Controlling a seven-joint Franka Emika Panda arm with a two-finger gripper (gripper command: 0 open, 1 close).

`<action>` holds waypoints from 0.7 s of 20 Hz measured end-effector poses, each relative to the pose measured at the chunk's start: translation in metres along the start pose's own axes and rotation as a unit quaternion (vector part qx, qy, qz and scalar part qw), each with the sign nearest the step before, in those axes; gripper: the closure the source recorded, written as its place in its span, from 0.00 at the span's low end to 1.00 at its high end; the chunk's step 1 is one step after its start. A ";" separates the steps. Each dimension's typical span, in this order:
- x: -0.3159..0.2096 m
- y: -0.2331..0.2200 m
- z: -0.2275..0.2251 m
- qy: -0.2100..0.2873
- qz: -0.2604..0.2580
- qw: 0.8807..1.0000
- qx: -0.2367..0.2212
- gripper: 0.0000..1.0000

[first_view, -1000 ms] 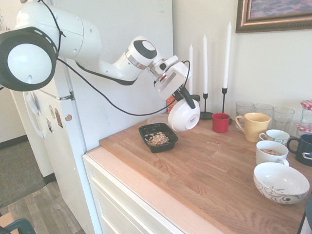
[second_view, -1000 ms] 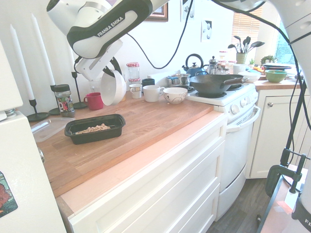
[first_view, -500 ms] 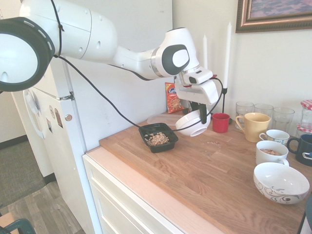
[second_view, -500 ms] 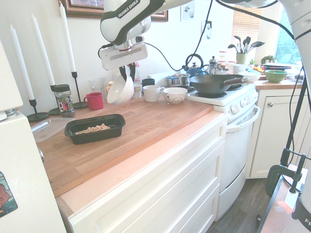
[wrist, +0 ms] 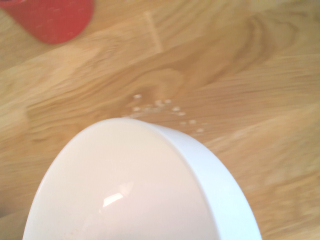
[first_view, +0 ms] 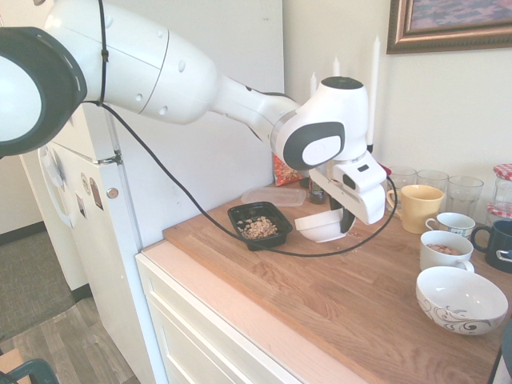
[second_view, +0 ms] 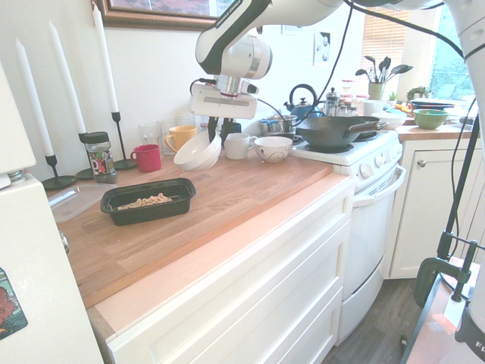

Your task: Put the cereal into the box

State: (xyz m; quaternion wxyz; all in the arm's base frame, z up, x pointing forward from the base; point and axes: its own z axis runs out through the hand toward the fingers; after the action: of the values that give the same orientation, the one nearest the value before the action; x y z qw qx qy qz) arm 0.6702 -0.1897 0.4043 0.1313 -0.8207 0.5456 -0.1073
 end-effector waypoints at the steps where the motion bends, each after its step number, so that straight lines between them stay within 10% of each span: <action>1: 0.005 0.007 0.003 -0.004 0.004 1.000 0.007 1.00; 14: 0.055 0.073 0.050 -0.073 0.060 0.992 0.079 1.00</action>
State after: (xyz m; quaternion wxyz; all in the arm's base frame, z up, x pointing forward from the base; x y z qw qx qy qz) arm 0.6441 -0.2625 0.3351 0.2412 -0.7794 0.5724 -0.0819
